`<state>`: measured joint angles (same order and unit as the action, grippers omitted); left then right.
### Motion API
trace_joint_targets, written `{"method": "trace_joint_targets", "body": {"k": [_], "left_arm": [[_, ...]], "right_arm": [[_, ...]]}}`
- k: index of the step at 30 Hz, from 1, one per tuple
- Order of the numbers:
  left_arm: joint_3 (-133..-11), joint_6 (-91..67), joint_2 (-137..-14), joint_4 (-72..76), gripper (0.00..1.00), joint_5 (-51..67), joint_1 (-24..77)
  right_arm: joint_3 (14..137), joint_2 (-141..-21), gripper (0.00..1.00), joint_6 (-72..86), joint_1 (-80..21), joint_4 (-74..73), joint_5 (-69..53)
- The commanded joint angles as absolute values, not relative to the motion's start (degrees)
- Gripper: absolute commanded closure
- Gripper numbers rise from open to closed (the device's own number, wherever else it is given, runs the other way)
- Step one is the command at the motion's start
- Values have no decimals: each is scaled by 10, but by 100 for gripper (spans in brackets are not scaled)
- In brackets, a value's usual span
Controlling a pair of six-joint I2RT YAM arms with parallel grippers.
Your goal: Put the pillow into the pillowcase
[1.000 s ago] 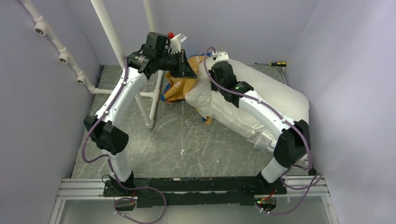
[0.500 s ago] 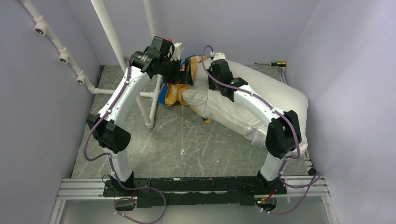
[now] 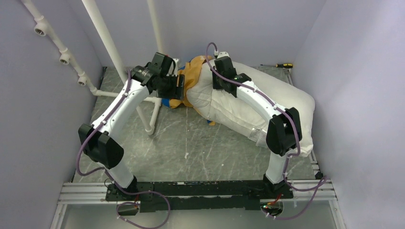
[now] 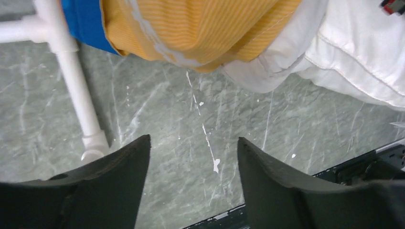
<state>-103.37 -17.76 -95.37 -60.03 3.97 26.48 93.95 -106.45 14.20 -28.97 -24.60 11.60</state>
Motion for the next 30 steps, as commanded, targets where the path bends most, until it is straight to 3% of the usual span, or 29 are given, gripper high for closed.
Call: {"method": "trace_joint_targets", "body": {"k": [1,12,17,21,30], "left_arm": [[-973,-208,-952,-512,35,94,265],[-879,-247,-987,-320,45,49,266],[-889,-250,-1001,-287,64,2,265],[-910,-247,-1005,-300,99,9,265],[-928,-238,-918,-380,100,145,284]], "right_arm": [[952,-1085,100,143,-268,-260,141],[955,-1084,100,149,-262,-266,131],[957,-1085,100,151,-260,-268,124],[957,-1083,100,151,-260,-270,124],[961,-1066,100,172,-260,-266,123]]}}
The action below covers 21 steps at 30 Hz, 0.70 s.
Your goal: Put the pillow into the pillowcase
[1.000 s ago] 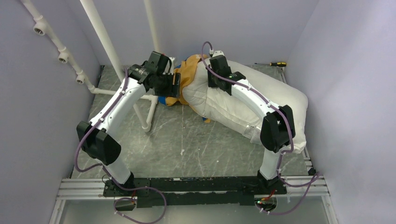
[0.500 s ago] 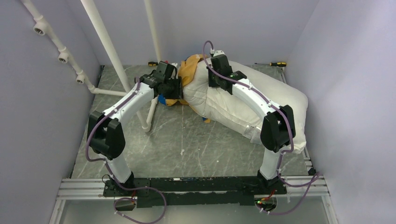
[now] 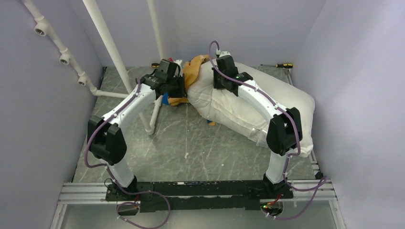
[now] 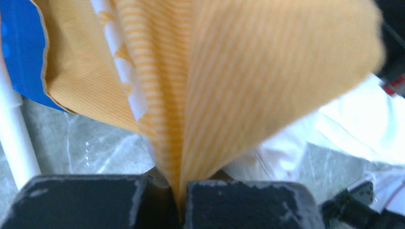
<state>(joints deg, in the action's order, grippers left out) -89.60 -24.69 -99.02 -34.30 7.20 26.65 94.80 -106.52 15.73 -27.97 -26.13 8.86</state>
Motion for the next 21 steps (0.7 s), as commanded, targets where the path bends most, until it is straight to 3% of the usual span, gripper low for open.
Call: {"method": "trace_joint_targets", "body": {"k": [1,8,16,21], "left_arm": [[-932,-234,-908,-393,100,154,291],[-973,-228,-852,-474,100,174,327],[-988,-278,-839,-422,100,215,329],[-977,-300,-870,-410,100,244,341]], "right_arm": [[964,-1063,100,174,-260,-266,124],[990,-1026,100,174,-266,-281,160],[961,-992,100,131,-335,-249,278],[941,-1031,100,144,-363,-230,269]]}}
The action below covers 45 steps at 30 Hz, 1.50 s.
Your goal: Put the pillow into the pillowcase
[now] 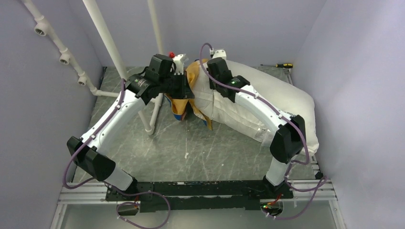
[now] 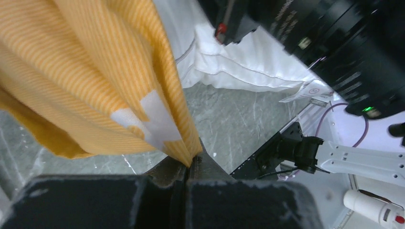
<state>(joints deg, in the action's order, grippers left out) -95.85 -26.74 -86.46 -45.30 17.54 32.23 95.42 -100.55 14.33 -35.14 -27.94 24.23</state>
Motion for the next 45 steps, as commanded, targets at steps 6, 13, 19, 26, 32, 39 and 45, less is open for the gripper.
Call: {"method": "trace_joint_targets", "body": {"k": [6,13,19,26,32,39,45], "left_arm": [[-889,-335,-874,-380,100,180,348],[-830,-373,-916,-341,100,203,349],[-833,-373,-935,-369,100,169,349],[-835,-371,-925,-374,100,140,342],[-826,-372,-912,-364,100,164,327],[-817,-368,-893,-372,100,174,325],[-805,-362,-870,-371,100,186,326]], "right_arm": [[865,-997,100,189,-341,-146,44],[711,-904,100,278,-267,-39,-229],[695,-841,71,272,-244,-98,-200],[698,-756,4,181,-250,-221,-132],[629,-703,3,119,-321,-183,-98],[604,-779,16,132,-376,-90,-50],[642,-895,42,174,-366,-39,-67]]}}
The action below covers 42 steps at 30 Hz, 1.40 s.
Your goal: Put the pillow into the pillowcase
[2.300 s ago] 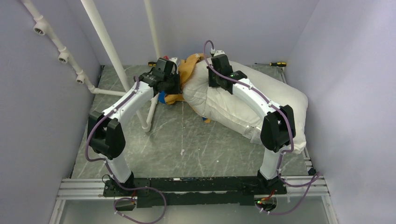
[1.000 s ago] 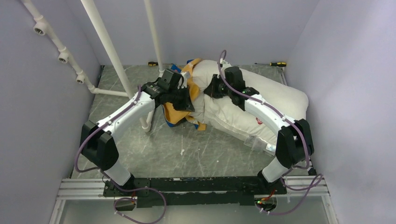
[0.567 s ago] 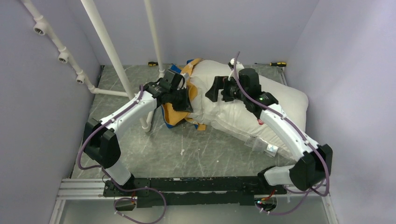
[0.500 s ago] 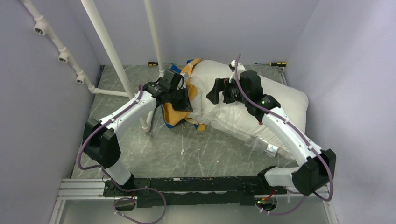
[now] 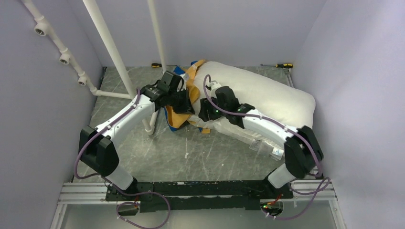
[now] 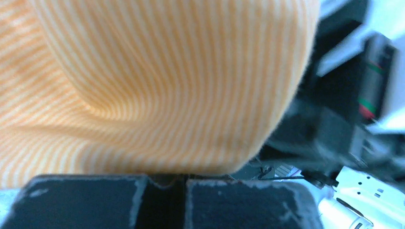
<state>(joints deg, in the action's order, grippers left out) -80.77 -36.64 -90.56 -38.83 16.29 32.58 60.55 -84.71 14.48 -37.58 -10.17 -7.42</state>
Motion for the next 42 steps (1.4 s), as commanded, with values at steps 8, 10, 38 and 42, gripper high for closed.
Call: {"method": "trace_joint_targets", "body": {"k": [8,10,38,42], "left_arm": [[-798,-366,-852,-345,100,242,326],[-830,-361,-862,-353,100,260,329],[-1128,-338,-950,-398,100,342,439],[-1072,-344,-904,-326,100,351,439]], "right_arm": [[687,-957,100,231,-310,59,-240],[699,-953,100,232,-314,62,-277],[702,-1017,100,372,-335,269,-459],[644,-1046,100,434,-340,354,-494]]}}
